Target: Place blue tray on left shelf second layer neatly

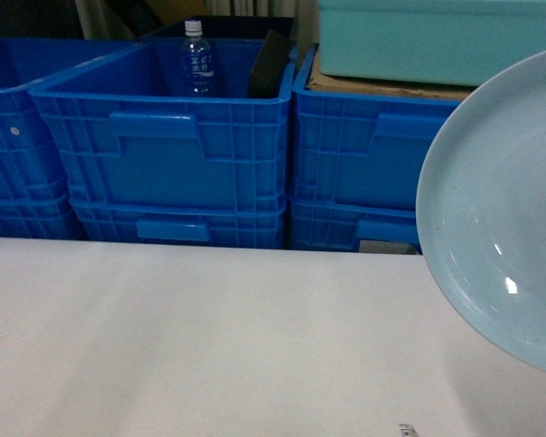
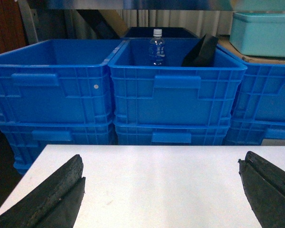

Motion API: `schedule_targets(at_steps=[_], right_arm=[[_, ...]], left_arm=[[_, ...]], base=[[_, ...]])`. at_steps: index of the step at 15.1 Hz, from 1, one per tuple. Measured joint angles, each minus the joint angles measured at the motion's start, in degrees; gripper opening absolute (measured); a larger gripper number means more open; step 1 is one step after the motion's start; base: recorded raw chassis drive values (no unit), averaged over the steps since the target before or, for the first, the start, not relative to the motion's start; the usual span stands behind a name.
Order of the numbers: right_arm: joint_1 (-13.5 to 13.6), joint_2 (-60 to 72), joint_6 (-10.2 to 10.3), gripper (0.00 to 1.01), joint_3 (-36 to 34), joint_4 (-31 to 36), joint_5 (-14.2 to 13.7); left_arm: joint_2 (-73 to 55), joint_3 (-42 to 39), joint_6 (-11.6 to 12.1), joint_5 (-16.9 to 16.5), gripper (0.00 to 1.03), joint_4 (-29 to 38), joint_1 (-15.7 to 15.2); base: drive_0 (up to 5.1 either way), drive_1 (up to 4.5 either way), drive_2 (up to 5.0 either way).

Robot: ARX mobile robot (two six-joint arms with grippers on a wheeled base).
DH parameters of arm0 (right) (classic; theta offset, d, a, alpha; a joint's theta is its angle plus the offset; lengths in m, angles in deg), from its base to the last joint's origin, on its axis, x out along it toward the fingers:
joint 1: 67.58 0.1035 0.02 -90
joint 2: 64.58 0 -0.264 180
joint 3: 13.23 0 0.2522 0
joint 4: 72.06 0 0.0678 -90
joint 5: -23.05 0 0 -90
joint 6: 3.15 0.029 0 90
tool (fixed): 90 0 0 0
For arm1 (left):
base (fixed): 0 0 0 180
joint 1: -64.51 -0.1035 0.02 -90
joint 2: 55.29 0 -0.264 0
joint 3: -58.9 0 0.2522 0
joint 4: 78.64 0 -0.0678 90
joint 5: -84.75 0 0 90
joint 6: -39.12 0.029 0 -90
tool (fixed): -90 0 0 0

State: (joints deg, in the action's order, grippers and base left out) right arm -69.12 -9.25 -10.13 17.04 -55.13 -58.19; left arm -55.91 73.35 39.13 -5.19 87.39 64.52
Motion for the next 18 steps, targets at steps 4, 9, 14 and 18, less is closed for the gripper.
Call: schedule_targets(at_steps=[4, 9, 14, 18], right_arm=[[-0.02, 0.00, -0.13, 0.02, 0.00, -0.02, 0.04], [-0.02, 0.00, -0.11, 0.02, 0.00, 0.07, 0.00], [-0.02, 0.00, -0.11, 0.02, 0.00, 0.00, 0.02], [-0.02, 0.00, -0.11, 0.02, -0.02, -0.20, 0.00]], left_arm=[[0.00, 0.00, 0.00, 0.17, 0.98, -0.04, -0.11], [0.00, 0.00, 0.00, 0.02, 0.98, -0.09, -0.04], [0.00, 0.00, 0.00, 0.02, 0.98, -0.20, 0.00], [0.00, 0.00, 0.00, -0.07, 0.98, 0.02, 0.00]], base=[[4.8, -2.65, -2.6], [4.3, -3.12, -3.1], [3.6, -3.83, -3.8], [3.6, -3.88, -3.9]])
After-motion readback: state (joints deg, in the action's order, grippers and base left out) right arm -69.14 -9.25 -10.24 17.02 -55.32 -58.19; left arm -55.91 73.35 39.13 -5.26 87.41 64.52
